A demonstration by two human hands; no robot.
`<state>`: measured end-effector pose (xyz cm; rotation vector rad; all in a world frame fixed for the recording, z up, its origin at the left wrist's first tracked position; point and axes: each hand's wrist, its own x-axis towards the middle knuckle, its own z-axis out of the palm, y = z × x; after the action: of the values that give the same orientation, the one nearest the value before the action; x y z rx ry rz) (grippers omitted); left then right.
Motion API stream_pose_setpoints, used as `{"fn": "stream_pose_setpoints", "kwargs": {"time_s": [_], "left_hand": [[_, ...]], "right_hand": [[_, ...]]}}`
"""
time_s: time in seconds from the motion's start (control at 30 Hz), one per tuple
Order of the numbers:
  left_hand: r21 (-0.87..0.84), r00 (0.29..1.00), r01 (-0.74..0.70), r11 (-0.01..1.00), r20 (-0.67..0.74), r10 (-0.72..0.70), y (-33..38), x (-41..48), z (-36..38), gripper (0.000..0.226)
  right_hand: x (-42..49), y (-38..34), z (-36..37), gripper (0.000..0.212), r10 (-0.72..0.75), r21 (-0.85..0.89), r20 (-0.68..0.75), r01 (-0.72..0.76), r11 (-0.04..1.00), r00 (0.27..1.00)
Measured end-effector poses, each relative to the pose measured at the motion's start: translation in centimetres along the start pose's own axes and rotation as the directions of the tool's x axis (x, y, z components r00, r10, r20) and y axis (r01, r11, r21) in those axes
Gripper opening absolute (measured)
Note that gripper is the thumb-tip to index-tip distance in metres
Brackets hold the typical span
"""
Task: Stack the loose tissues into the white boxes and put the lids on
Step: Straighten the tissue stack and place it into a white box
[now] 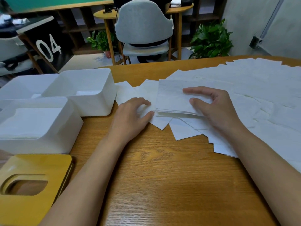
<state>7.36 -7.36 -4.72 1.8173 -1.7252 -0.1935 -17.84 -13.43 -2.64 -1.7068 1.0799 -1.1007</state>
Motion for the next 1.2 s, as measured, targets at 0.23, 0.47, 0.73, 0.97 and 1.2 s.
{"fn": "stream_pose_setpoints", "kwargs": {"time_s": [0.23, 0.47, 0.73, 0.97, 1.2], "left_hand": [[-0.071, 0.99, -0.022, 0.997, -0.14, 0.012, 0.2, 0.3, 0.7, 0.014], [-0.084, 0.993, -0.089, 0.992, -0.086, 0.082, 0.7, -0.1, 0.9, 0.008], [-0.064, 0.989, -0.144, 0.988, -0.04, 0.141, 0.8, -0.1, 1.0, 0.021], [-0.055, 0.953, -0.268, 0.962, -0.158, 0.257, 1.4, -0.2, 0.2, 0.019], [-0.45, 0.993, -0.115, 0.886, -0.051, 0.103, 3.1, -1.0, -1.7, 0.013]], "right_hand": [[0.2, 0.3, 0.1, 0.036, -0.027, -0.029, -0.014, 0.026, 0.999, 1.0], [0.7, 0.9, -0.2, 0.041, -0.036, -0.045, -0.05, 0.034, 0.998, 0.998], [0.7, 1.1, 0.1, 0.041, -0.04, -0.063, -0.043, 0.037, 0.997, 0.998], [0.8, 1.6, 0.2, 0.043, -0.009, -0.048, -0.04, 0.007, 0.999, 0.999], [0.2, 0.2, 0.6, 0.04, -0.063, 0.021, 0.043, 0.062, 0.998, 0.997]]}}
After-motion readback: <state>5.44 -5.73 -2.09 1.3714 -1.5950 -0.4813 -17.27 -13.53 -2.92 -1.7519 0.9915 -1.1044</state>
